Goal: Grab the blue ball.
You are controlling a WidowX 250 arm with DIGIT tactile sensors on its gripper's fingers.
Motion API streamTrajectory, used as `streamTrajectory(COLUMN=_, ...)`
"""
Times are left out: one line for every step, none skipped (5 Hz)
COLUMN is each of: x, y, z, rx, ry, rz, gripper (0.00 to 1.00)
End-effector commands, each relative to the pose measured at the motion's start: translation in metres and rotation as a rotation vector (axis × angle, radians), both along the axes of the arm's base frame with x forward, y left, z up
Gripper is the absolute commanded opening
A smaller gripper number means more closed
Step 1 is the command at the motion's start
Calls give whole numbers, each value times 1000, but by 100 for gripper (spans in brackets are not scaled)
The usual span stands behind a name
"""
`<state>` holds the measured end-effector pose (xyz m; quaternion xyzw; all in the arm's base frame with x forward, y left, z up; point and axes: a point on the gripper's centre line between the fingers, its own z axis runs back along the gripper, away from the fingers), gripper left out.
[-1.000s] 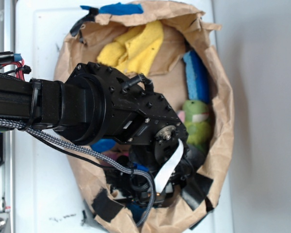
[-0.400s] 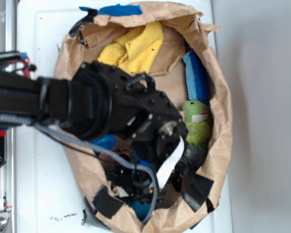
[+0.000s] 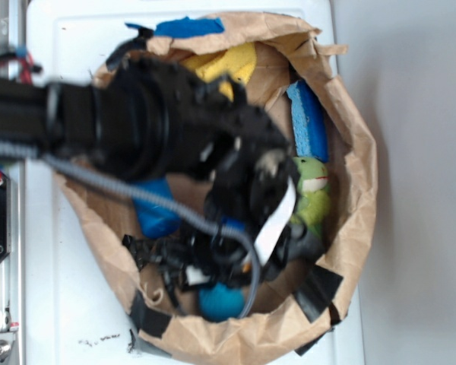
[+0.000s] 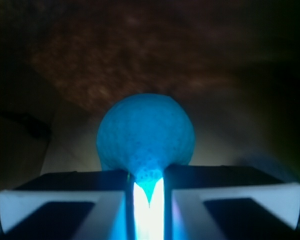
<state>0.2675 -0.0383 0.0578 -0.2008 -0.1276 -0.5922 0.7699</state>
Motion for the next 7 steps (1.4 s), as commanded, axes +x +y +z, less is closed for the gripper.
streamTrajectory(x=4, y=21, z=32, rx=104, ry=-49, rz=167, gripper=0)
streamTrajectory(x=7, y=31, z=39, rx=198, ry=-4, rz=328, gripper=0)
streamTrajectory(x=2, y=42, z=54, rx=293, ry=99, rz=408, gripper=0)
streamTrajectory(x=-10, y=54, z=72, rx=450, ry=164, rz=616, gripper=0)
streamTrajectory(x=-28, y=60, z=92, rx=494, ry=217, rz=725, gripper=0)
streamTrajectory(x=-41, y=62, z=116, rx=380, ry=191, rz=778, gripper=0)
streamTrajectory(x=-39, y=58, z=122, rx=379, ry=207, rz=861, gripper=0)
